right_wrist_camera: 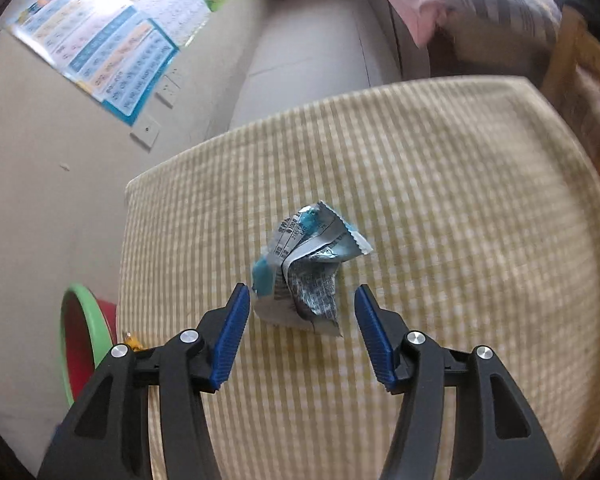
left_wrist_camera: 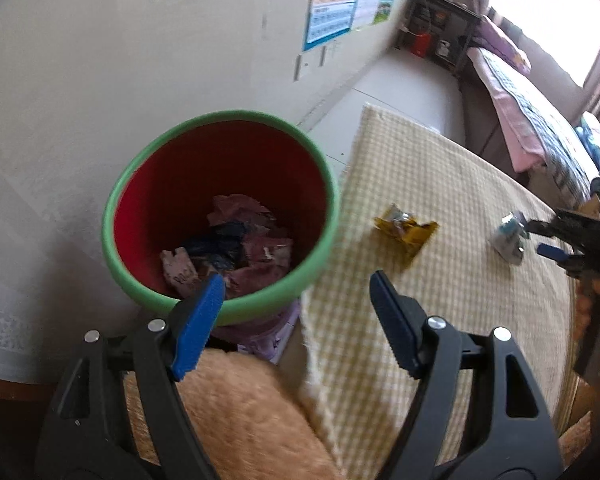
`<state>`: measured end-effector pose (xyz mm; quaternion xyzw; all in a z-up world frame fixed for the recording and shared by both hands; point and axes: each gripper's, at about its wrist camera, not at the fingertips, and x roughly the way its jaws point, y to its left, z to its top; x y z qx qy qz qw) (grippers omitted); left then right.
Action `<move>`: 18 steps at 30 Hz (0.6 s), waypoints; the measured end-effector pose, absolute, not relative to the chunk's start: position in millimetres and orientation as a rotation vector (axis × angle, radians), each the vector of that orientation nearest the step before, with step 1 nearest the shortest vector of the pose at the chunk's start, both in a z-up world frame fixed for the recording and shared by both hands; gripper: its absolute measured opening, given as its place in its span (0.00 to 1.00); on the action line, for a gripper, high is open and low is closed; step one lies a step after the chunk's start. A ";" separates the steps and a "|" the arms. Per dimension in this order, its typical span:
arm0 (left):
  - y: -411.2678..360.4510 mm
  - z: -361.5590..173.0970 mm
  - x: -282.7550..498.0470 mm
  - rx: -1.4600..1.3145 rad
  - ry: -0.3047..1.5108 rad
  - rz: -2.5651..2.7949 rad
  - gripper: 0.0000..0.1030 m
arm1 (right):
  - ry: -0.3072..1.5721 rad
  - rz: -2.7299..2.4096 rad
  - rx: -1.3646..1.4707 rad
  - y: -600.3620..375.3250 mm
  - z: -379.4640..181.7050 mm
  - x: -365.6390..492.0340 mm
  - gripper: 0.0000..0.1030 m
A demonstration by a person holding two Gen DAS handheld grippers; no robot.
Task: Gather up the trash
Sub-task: 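Grasp the silver-blue wrapper with the right gripper while the left moves to the yellow wrapper, then close the left gripper on the yellow wrapper and lift it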
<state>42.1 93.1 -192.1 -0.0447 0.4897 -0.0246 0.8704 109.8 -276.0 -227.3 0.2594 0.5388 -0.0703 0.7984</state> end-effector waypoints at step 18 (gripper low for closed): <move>11.1 -218.9 83.1 -0.061 1.085 -0.158 0.70 | 1.084 0.098 0.500 -261.9 -178.5 43.3 0.23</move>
